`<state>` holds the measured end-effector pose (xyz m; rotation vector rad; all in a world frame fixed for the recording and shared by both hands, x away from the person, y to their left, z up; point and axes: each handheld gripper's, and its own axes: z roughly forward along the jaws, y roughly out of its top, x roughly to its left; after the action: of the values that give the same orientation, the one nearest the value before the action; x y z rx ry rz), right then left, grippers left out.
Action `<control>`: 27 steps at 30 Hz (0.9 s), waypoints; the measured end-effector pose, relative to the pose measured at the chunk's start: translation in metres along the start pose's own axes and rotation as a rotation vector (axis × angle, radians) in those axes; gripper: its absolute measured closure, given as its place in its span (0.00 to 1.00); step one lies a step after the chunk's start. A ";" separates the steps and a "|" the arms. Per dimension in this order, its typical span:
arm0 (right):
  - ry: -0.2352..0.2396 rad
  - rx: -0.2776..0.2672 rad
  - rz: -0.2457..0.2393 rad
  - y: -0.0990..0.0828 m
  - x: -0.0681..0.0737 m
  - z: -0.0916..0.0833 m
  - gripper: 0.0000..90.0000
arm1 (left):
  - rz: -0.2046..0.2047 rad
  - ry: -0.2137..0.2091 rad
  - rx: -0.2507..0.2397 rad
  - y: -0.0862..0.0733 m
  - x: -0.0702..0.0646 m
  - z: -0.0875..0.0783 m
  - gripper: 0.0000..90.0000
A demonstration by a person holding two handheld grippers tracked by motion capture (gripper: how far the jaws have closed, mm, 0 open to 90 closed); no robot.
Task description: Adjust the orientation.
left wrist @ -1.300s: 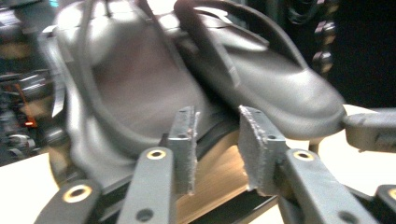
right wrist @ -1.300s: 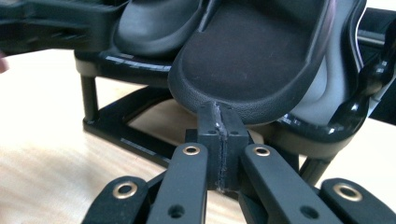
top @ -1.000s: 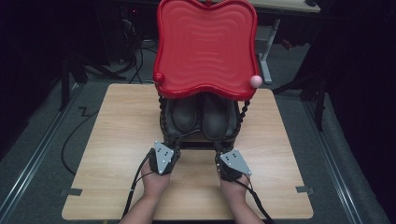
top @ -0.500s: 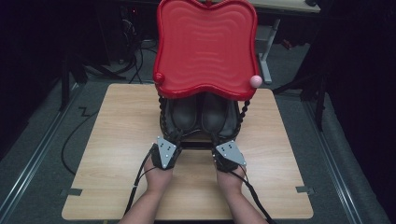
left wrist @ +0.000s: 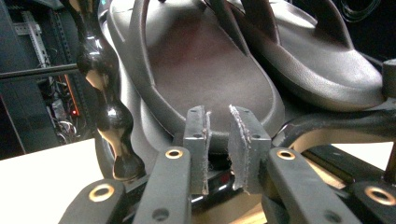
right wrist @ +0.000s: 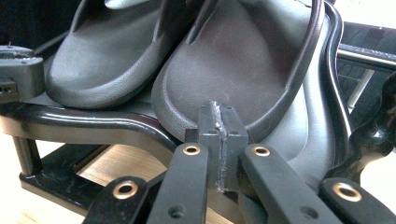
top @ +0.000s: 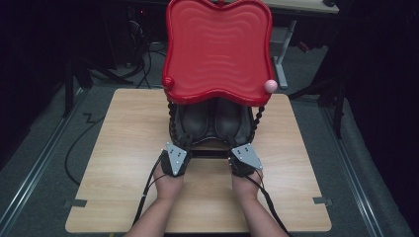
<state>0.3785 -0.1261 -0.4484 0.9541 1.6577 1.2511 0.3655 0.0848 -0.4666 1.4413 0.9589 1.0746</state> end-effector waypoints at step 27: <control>0.015 0.018 0.016 0.001 -0.003 0.004 0.97 | -0.045 -0.041 0.003 0.004 -0.005 0.007 0.83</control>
<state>0.3834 -0.1274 -0.4476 0.9733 1.6782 1.2591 0.3712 0.0776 -0.4633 1.4323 0.9593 1.0078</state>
